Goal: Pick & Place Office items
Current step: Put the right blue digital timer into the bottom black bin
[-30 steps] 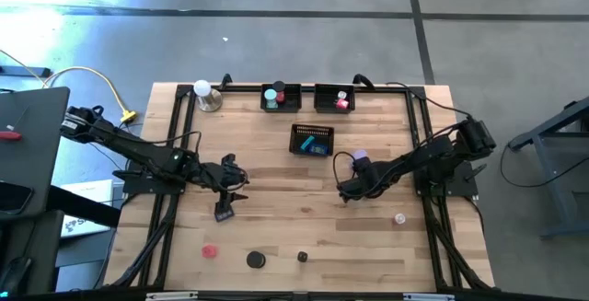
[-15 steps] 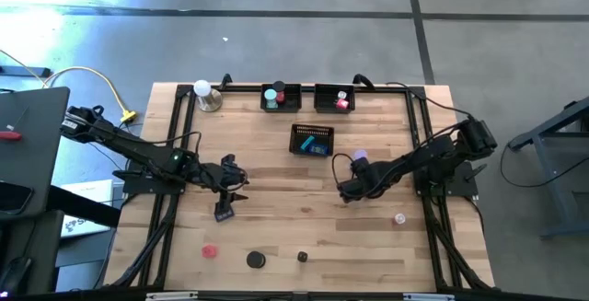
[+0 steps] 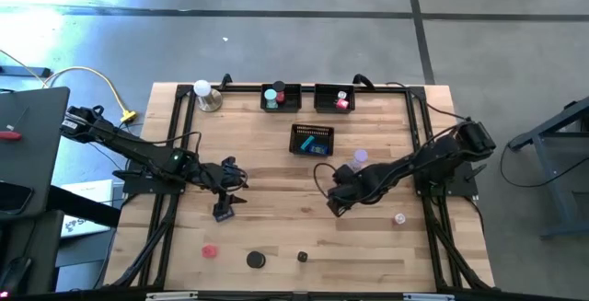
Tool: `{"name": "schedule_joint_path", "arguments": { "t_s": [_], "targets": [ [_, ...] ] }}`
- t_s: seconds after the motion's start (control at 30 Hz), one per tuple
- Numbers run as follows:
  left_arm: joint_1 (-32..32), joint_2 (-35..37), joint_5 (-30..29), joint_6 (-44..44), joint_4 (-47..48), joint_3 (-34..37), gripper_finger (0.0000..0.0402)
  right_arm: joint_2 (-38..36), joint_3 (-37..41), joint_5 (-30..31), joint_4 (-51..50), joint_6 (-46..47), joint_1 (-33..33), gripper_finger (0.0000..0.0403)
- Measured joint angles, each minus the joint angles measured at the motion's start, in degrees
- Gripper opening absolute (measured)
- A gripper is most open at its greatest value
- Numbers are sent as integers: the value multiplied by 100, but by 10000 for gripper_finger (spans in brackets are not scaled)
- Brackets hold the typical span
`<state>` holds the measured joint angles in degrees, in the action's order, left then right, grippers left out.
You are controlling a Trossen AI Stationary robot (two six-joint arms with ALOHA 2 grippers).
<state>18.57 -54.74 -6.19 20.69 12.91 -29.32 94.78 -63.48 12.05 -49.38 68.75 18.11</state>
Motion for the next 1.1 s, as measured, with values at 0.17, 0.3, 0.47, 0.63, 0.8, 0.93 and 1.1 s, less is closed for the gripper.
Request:
{"name": "schedule_joint_path", "arguments": {
  "t_s": [0.17,0.3,0.47,0.63,0.8,0.93,1.1],
  "targets": [
    [0,0,8,0,-8,0,224,-3,-859,394,-158,-920,-85,125],
    [0,0,9,-2,-11,0,224,-6,-1435,647,-176,-1798,-359,125],
    [0,0,11,-2,-9,0,224,-9,-1905,664,-178,-2896,-900,125],
    [0,0,12,-2,-9,0,224,-13,-2007,556,-114,-4048,-1494,125],
    [-4,0,13,-4,-9,0,224,140,-2015,234,-47,-5031,-2043,125],
    [-77,0,11,-6,-9,0,224,451,-2014,0,-8,-5650,-2355,125],
    [-263,0,3,-7,-9,0,224,911,-2013,-110,-14,-6261,-2665,125]
  ]
}}
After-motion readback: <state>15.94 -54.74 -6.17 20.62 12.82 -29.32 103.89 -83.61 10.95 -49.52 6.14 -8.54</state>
